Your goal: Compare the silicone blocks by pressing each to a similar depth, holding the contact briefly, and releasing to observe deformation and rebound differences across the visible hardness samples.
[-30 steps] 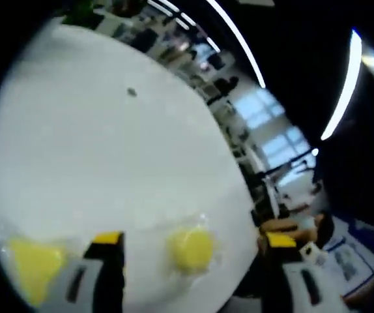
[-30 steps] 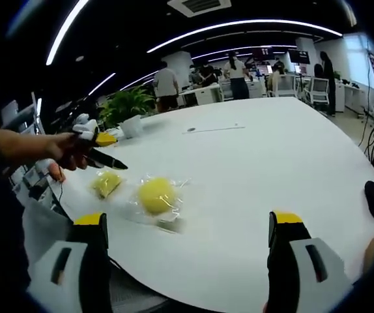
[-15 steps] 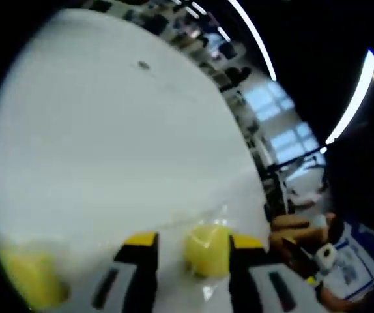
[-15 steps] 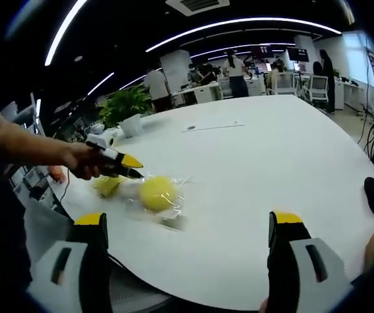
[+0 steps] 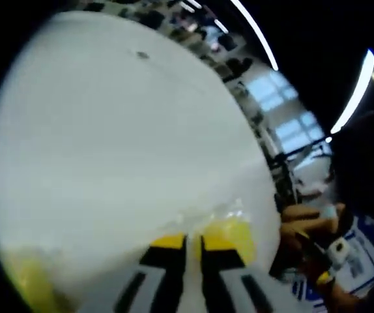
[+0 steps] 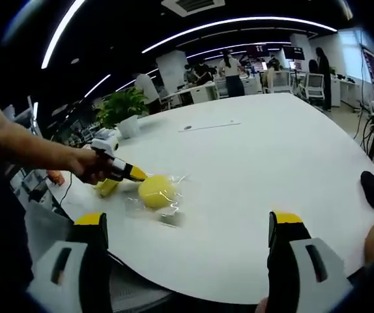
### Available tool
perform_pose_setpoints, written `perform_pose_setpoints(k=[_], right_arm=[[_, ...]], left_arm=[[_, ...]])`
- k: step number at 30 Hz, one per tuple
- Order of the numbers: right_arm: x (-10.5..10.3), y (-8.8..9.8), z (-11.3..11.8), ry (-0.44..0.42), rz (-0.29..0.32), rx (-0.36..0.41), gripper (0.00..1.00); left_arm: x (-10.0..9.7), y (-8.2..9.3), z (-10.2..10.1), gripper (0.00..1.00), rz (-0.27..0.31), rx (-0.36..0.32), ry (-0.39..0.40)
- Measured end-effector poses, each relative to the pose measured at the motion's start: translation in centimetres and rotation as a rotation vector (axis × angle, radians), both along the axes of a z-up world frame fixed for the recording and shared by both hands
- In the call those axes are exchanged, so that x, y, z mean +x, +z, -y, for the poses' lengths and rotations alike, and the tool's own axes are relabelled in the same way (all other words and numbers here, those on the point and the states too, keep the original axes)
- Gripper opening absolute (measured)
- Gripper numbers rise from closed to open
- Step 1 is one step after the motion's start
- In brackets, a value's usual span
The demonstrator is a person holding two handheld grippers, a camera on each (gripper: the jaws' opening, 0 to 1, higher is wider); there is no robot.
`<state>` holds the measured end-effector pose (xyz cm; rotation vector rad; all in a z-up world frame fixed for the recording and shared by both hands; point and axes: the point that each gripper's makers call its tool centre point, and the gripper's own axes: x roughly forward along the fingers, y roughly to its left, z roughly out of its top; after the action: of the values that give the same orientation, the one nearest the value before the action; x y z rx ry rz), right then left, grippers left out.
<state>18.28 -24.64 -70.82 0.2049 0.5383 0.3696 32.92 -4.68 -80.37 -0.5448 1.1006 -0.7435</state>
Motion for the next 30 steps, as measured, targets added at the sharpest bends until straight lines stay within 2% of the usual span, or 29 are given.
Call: perform_pose_setpoints(k=[1, 5, 6, 8, 11, 16, 19, 27, 30], right_arm=[[0.0, 0.0, 0.1, -0.002, 0.000, 0.002, 0.96], [0.1, 0.4, 0.2, -0.002, 0.003, -0.003, 0.96], [0.1, 0.5, 0.3, -0.003, 0.004, -0.003, 0.96], [0.1, 0.5, 0.3, -0.005, 0.004, -0.005, 0.96], [0.3, 0.7, 0.6, -0.010, 0.009, -0.007, 0.96], [0.3, 1.0, 0.6, -0.008, 0.014, -0.013, 0.96], [0.2, 1.2, 0.6, -0.008, 0.017, -0.011, 0.96], [0.0, 1.2, 0.5, -0.001, 0.016, -0.014, 0.96], [0.1, 1.2, 0.6, -0.003, 0.018, -0.009, 0.96]], left_arm=[[0.0, 0.0, 0.0, 0.07, -0.007, 0.000, -0.007], [-0.1, 0.4, 0.3, 0.00, 0.044, 0.006, -0.053], [0.0, 0.3, 0.3, 0.00, 0.061, 0.015, -0.061], [0.0, 0.6, 0.4, 0.00, 0.057, 0.008, -0.062], [0.0, 0.8, 0.6, 0.00, 0.104, 0.042, -0.081], [0.1, 1.6, 1.0, 0.00, 0.156, 0.053, -0.088], [-0.1, 2.2, 1.1, 0.00, 0.169, 0.048, -0.089], [-0.2, 2.3, 1.0, 0.00, 0.164, 0.044, -0.078], [-0.3, 3.1, 1.4, 0.00, 0.203, 0.030, -0.096]])
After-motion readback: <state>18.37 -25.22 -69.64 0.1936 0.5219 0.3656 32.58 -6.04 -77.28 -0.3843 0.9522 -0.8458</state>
